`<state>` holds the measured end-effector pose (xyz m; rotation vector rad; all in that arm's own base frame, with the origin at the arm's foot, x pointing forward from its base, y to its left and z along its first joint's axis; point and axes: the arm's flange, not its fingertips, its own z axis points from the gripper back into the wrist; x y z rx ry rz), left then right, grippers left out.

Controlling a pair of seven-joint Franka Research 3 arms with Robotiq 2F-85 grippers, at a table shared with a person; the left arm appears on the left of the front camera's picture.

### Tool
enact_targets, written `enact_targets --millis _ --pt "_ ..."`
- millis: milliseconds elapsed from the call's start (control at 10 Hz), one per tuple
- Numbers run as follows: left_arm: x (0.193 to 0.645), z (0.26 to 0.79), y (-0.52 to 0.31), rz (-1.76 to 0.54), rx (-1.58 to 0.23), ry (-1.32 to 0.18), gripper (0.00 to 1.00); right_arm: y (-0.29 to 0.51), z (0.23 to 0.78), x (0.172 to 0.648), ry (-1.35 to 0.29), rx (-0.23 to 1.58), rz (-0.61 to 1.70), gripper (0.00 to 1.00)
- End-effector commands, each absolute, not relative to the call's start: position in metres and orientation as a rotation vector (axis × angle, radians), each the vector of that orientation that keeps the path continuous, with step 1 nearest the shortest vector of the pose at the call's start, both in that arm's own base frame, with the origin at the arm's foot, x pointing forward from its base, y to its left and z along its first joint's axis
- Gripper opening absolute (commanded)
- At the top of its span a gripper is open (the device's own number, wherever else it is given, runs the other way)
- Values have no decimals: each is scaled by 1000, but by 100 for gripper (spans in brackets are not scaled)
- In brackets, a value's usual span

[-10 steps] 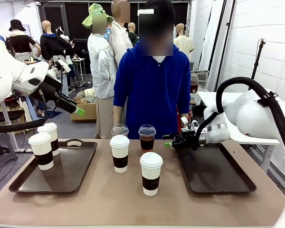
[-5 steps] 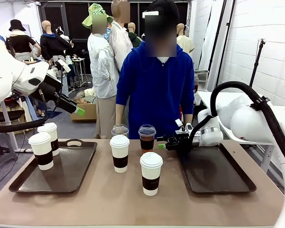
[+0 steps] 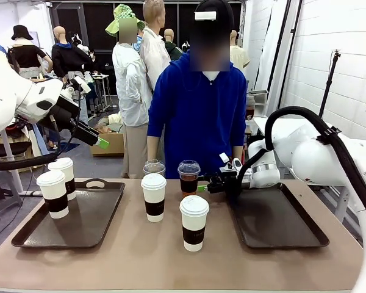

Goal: Distribute the coffee onto the tray.
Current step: Pick up one iced Americano and place it on the right Handle tray.

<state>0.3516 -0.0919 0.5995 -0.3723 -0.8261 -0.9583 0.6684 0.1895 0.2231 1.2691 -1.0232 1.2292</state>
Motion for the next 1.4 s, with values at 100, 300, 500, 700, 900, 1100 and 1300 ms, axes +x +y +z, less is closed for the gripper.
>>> enact_targets --millis 100,300,500,700,900,1100,1300 --pt "351 599 -91 -961 -380 -824 100 199 221 676 -1043 1295 1240 100" --pt "351 599 -91 -961 -380 -824 100 206 218 677 -1033 1312 1246 100" --pt "351 599 -91 -961 -380 -824 100 215 214 678 -1010 1331 1258 100" --pt "351 599 -91 -961 -380 -824 100 224 213 681 -1000 1340 1263 100" --pt "351 599 -91 -961 -380 -824 100 232 214 683 -1008 1340 1260 100" --pt "351 599 -91 -961 -380 -824 100 238 216 683 -995 1353 1260 100" --pt "351 599 -91 -961 -380 -824 100 238 216 683 -973 1368 1256 84"
